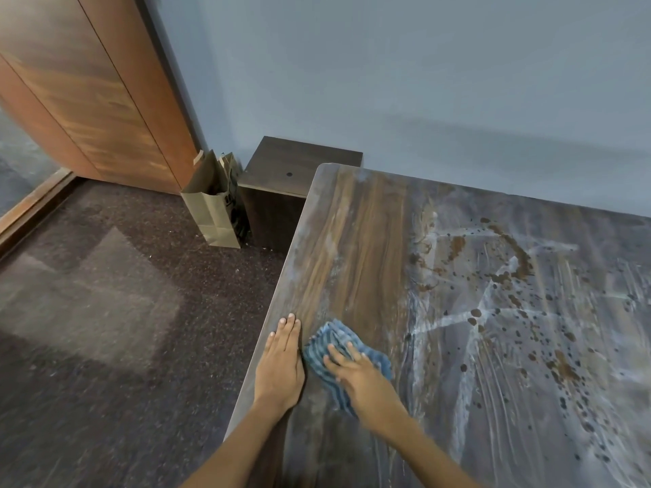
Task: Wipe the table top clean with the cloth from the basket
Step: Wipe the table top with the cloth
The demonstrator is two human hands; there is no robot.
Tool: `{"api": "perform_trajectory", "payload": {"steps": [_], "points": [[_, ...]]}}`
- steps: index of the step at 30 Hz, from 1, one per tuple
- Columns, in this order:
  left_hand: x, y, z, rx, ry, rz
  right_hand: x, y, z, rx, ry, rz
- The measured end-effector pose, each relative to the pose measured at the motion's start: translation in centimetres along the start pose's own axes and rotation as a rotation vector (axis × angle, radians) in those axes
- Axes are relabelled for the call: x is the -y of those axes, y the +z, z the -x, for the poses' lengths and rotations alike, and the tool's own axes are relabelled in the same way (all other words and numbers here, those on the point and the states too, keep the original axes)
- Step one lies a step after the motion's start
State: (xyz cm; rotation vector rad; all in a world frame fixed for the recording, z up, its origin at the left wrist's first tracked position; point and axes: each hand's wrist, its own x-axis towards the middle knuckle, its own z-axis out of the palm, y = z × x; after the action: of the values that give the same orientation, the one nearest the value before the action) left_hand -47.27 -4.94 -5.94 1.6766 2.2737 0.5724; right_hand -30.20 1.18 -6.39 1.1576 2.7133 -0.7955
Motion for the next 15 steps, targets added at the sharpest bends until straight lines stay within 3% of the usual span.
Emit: {"api": "perform_trajectory", "payload": {"steps": [6,11,15], "points": [[-1.5,0.5,-1.1,-0.021,-0.056,0.024,-3.9,-6.2,-5.8,-0.198,0.152,0.032],[-1.6,0.5,-0.9,-0.037,-0.049,0.050,-3.3,-10.4,-13.3,-0.170,0.266,0.007],[-1.2,-0.3,-1.2,-0.053,-0.050,0.184,-0.9,-9.2,-13.0,-0.178,0.136,-0.090]]}}
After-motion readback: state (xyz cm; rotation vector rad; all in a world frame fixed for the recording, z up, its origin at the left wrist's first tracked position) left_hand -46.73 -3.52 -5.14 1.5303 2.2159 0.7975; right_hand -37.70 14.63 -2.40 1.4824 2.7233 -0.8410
